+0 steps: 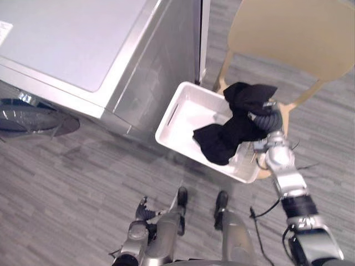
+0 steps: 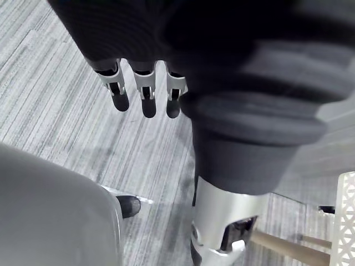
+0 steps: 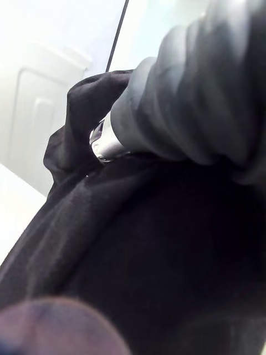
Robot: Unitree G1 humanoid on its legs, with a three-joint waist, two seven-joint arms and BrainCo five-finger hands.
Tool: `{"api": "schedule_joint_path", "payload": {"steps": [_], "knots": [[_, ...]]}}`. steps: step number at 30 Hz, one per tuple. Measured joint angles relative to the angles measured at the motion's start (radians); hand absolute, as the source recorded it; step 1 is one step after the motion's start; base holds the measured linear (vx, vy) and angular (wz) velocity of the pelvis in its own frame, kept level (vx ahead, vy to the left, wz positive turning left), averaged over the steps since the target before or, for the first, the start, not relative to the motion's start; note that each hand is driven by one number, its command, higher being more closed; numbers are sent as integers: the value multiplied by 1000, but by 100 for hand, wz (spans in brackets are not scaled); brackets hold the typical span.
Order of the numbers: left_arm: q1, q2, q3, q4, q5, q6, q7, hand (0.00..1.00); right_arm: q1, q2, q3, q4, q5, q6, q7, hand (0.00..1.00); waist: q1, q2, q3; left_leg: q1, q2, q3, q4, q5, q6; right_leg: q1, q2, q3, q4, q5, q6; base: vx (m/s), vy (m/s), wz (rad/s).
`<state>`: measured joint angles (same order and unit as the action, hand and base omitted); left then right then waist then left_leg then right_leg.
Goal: Pick up the laundry basket with both hands and put the clothes into the washing machine.
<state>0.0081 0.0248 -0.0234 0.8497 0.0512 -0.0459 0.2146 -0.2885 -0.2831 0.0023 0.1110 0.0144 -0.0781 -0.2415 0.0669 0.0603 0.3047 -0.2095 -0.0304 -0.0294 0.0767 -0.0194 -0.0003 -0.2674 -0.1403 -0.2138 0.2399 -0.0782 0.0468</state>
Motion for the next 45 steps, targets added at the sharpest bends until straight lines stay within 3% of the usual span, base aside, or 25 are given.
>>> {"api": "schedule_joint_path", "payload": {"steps": [6,13,15,17,18,19,20,21,23,24,25,26,27,28,30,31,32,34,36,41,45], "knots": [[59,11,47,7,2,16,-19,0,156,128,46,-184,104,-73,94,100,2,-32,-90,87,-10,-28,-7,0,0,138,4,-9,-107,26,14,76,15,6],[93,25,105,7,1,15,-19,0,208,187,146,-222,163,-101,181,100,3,-50,-119,116,-12,1,6,-11,10,127,4,51,-60,34,15,-70,18,-21],[91,32,105,7,4,15,-20,0,228,191,163,-233,163,-105,188,100,-1,-51,-115,85,-24,-28,47,-37,31,79,5,107,49,-9,30,-183,-7,16],[87,36,105,3,29,10,-20,0,296,193,163,-312,163,-111,185,100,-29,-53,-113,39,-62,-130,111,-53,47,25,17,265,367,-135,51,-153,-59,140],[89,36,105,-1,34,10,-20,0,306,194,168,-333,162,-113,182,100,-28,-57,-114,32,-71,-147,120,-50,44,20,23,290,435,-160,66,-100,-158,169],[101,36,124,-26,38,11,-16,0,310,196,195,-376,147,-118,175,100,-14,-78,-122,-7,-92,-167,135,-37,27,29,23,325,498,-204,71,-87,-154,109],[104,35,134,-37,39,12,-16,0,307,196,207,-389,139,-123,175,100,0,-81,-124,-25,-97,-170,145,-31,20,38,22,328,474,-234,61,-161,-187,95],[107,27,148,-54,39,12,-15,0,301,196,234,-409,129,-132,174,100,25,-83,-123,-51,-103,-191,153,-19,5,66,18,308,395,-279,42,-135,-131,52],[114,7,148,-98,37,11,-8,0,280,194,254,-428,125,-137,170,100,47,-75,-125,-97,-96,-245,130,33,-33,106,25,227,246,-322,9,-191,-201,85],[121,-13,139,-140,30,12,-1,0,278,183,244,-441,122,-142,156,100,45,-50,-125,-115,-76,-294,98,67,-40,100,47,169,226,-299,-11,-202,-229,111],[127,-26,132,-178,28,12,4,0,276,176,239,-442,121,-144,149,100,41,-48,-125,-119,-60,-304,64,90,-40,90,60,138,229,-292,-23,-229,-250,131],[138,-37,104,-224,11,12,7,0,276,161,226,-444,117,-144,135,100,29,-43,-126,-126,-17,-257,2,84,-29,88,72,78,222,-277,-46,-241,-230,137],[135,-42,69,-262,-2,12,6,0,272,153,207,-448,108,-143,127,100,25,-44,-126,-141,20,-142,-26,44,29,92,62,27,184,-254,-67,-303,-220,143],[128,-43,45,-288,-2,12,4,0,265,149,193,-448,101,-143,126,100,17,-47,-123,-168,40,-62,13,42,33,90,49,-7,178,-248,-74,-237,-130,133],[150,-41,-16,-421,-1,7,1,0,253,149,163,-451,95,-140,112,100,0,-45,-126,-188,77,112,295,43,43,95,0,-77,208,-248,-75,-168,-69,99],[163,-40,-27,-476,-1,-3,0,0,254,148,160,-453,95,-140,112,100,-1,-38,-130,-164,87,135,351,20,42,98,-9,-89,218,-248,-74,-132,-7,75],[171,-38,-42,-530,-1,-23,-2,0,255,144,149,-453,95,-144,114,100,-9,-18,-140,-138,80,133,304,26,25,105,-11,-105,212,-250,-71,-125,51,66],[162,-20,-71,-612,-2,-54,-19,0,253,148,129,-452,95,-144,121,100,-8,12,-166,-55,56,78,87,82,-46,121,-11,-143,161,-243,-53,-88,52,69],[167,-1,-92,-693,-1,-79,-23,0,253,152,117,-444,95,-144,154,100,-24,35,-182,31,50,58,-77,111,-42,154,-15,-193,136,-225,-36,-28,35,65],[167,53,-132,-824,1,-114,-38,0,243,159,175,-442,103,-144,212,100,-21,13,-198,79,34,57,-152,163,-19,182,-19,-192,101,-197,-6,-18,69,7],[124,71,-207,-868,23,-135,-39,0,183,162,327,-430,159,-152,265,100,-25,1,-215,118,23,60,-170,167,-16,219,-17,-180,75,-182,8,-15,25,-7]]}}
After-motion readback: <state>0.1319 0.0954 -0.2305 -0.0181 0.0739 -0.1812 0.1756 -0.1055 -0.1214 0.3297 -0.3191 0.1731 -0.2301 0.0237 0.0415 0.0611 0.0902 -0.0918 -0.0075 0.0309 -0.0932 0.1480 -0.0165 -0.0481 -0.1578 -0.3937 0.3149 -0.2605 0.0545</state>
